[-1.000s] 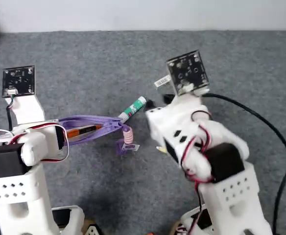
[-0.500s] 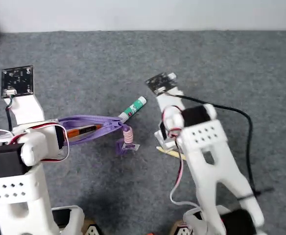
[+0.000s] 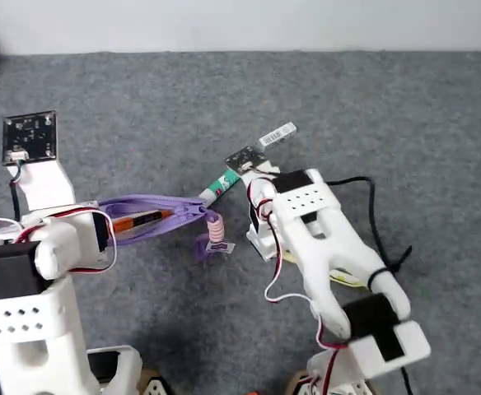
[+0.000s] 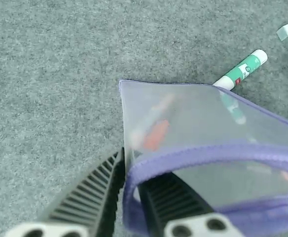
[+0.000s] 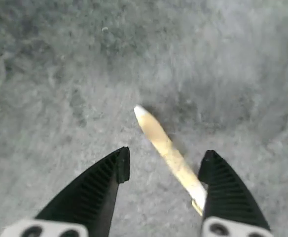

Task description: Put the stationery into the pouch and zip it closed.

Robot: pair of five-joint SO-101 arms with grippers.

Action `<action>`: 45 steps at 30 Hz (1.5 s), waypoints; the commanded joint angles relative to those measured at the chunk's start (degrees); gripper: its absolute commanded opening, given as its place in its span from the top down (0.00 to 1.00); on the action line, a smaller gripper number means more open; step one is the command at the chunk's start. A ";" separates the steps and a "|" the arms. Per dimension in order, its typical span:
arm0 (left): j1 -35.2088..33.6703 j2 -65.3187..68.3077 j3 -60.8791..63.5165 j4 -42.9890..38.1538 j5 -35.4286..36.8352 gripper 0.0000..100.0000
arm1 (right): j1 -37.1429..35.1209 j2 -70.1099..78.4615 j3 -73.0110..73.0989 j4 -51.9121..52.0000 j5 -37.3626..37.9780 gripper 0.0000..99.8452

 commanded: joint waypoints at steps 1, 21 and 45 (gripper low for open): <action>0.00 0.35 -2.15 0.53 0.53 0.99 | -0.48 1.98 -0.26 -2.95 1.41 0.82; -0.09 0.35 -2.15 0.53 0.62 0.99 | 1.27 -6.55 0.00 -2.77 4.57 0.99; 0.18 0.62 -2.15 0.18 0.62 0.99 | -9.71 -66.86 -0.35 4.62 -10.20 0.99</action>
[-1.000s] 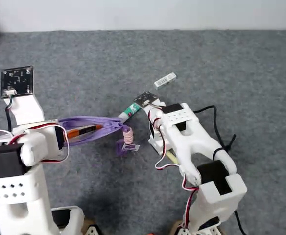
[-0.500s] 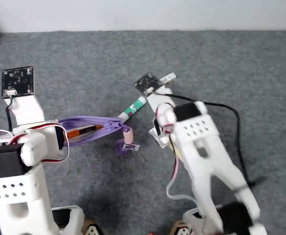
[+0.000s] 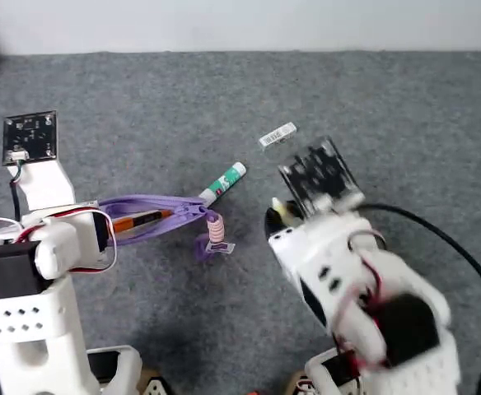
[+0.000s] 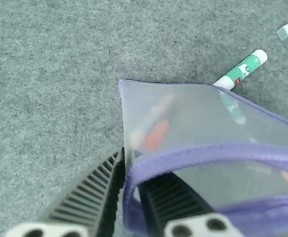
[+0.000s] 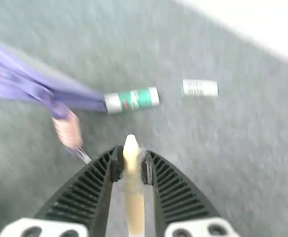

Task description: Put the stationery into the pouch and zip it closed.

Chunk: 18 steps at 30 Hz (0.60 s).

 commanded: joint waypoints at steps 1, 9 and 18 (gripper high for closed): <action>0.18 0.62 -2.15 0.09 0.62 0.99 | -6.46 -4.62 -0.70 -5.41 -4.13 0.99; 0.18 0.62 -2.15 0.09 0.62 0.99 | -16.84 2.07 -11.60 -19.47 -12.48 0.99; 0.00 0.62 -2.15 0.09 0.62 0.99 | -26.07 11.47 -19.78 -35.56 -9.58 0.99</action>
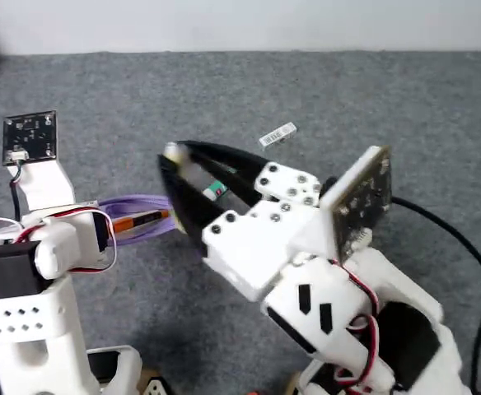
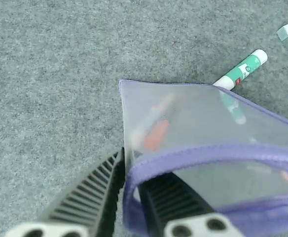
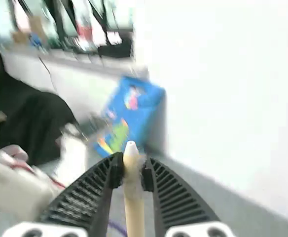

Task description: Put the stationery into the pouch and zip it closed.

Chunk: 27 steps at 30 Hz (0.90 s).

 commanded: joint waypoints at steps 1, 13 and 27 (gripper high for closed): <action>0.00 0.62 -2.15 0.09 0.62 0.99 | -3.56 2.86 -3.60 -4.97 2.99 0.99; 0.00 0.62 -2.15 0.09 0.70 0.99 | -4.35 9.36 5.01 -15.25 4.31 0.99; -0.09 0.35 -2.15 0.18 0.70 0.99 | -4.18 -1.71 20.04 -8.84 7.65 0.78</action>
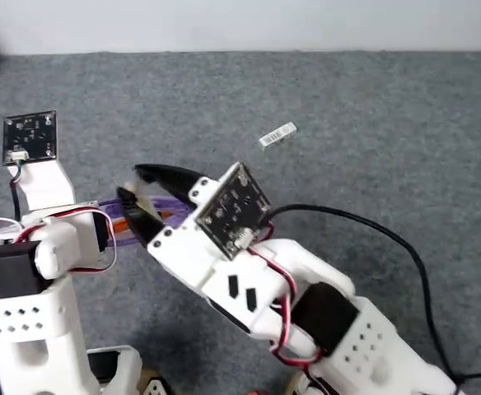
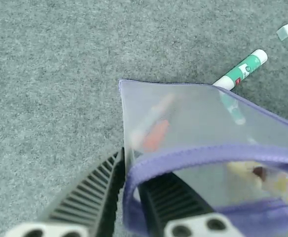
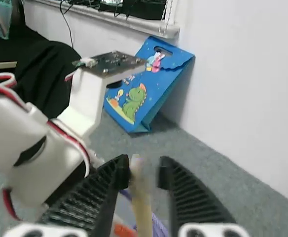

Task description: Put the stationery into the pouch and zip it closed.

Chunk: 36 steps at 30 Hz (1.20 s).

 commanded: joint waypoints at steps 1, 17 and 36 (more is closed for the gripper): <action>-0.09 0.35 -2.15 0.18 0.70 0.99 | 0.13 -2.95 -1.76 4.09 0.70 0.78; -0.09 0.35 -2.15 0.18 0.70 0.99 | 24.57 19.91 -19.87 22.99 -15.91 0.92; -0.09 0.26 -2.07 0.35 0.70 0.99 | 26.77 59.82 -42.29 33.36 -35.25 0.72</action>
